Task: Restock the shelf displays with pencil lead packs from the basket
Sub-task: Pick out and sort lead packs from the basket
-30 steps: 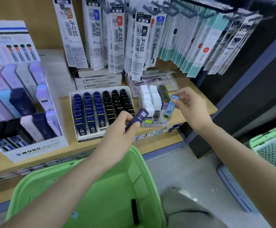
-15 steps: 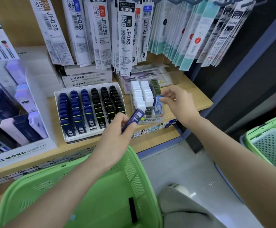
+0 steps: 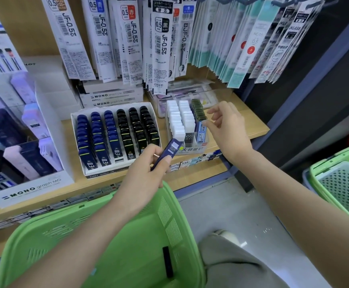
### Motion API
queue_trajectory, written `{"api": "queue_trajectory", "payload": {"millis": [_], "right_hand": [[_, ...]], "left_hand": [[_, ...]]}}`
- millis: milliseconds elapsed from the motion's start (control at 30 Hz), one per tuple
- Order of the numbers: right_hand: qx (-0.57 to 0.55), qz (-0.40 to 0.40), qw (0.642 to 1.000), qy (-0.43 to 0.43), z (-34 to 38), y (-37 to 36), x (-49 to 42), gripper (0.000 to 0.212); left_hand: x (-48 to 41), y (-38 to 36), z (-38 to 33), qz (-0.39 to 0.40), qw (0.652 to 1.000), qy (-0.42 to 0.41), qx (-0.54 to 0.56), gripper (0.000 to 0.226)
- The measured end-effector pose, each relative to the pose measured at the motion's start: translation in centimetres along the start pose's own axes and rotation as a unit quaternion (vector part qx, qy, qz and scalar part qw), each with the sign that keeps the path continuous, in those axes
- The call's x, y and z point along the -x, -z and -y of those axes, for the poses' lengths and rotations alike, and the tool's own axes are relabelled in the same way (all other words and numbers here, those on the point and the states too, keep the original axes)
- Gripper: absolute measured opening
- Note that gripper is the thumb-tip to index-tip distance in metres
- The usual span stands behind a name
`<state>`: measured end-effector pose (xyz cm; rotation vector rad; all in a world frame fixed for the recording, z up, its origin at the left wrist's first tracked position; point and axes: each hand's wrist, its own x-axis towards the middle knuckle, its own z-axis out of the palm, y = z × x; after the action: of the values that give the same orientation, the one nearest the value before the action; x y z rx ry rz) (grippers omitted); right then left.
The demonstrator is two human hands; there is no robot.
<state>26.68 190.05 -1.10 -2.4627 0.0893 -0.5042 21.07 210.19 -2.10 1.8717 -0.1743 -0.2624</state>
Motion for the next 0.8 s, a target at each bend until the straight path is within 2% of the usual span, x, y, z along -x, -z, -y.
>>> {"api": "queue_trajectory", "payload": {"millis": [67,100,200,300,367,467,567,733,800], "right_hand": [[-0.041,0.009,0.999,0.023,2.0,0.4,1.3,0.002],[-0.068,0.035,0.997,0.024,3.2,0.5,2.1,0.008],[-0.136,0.169,0.976,0.000,6.3,0.4,4.6,0.020],[-0.180,0.260,0.949,-0.002,8.2,-0.1,6.0,0.013],[-0.233,0.281,0.931,-0.025,9.0,-0.5,6.5,0.011],[-0.284,0.322,0.902,-0.055,10.2,-1.0,7.1,0.015],[-0.268,0.366,0.891,-0.029,11.8,-1.6,7.9,0.014],[-0.253,0.389,0.885,0.032,15.7,-3.2,9.3,0.017],[-0.271,0.403,0.874,0.030,17.4,-3.9,9.5,0.018]], "left_hand": [[0.3,0.4,0.3,-0.003,1.000,0.008,0.008,0.009],[0.4,0.6,0.3,-0.003,1.000,0.014,0.013,0.009],[1.0,1.6,0.7,0.008,1.000,0.014,0.008,0.012],[2.0,2.9,1.0,-0.001,0.999,-0.036,-0.037,0.014],[2.8,3.9,0.9,-0.033,0.996,-0.058,-0.050,0.014],[3.8,5.7,0.5,-0.101,0.994,-0.036,0.028,0.017],[5.1,7.5,0.0,-0.159,0.981,-0.028,0.109,0.019],[7.2,10.5,-0.6,-0.190,0.970,-0.077,0.129,0.010],[7.7,11.9,-0.5,-0.189,0.969,-0.101,0.125,0.013]]}}
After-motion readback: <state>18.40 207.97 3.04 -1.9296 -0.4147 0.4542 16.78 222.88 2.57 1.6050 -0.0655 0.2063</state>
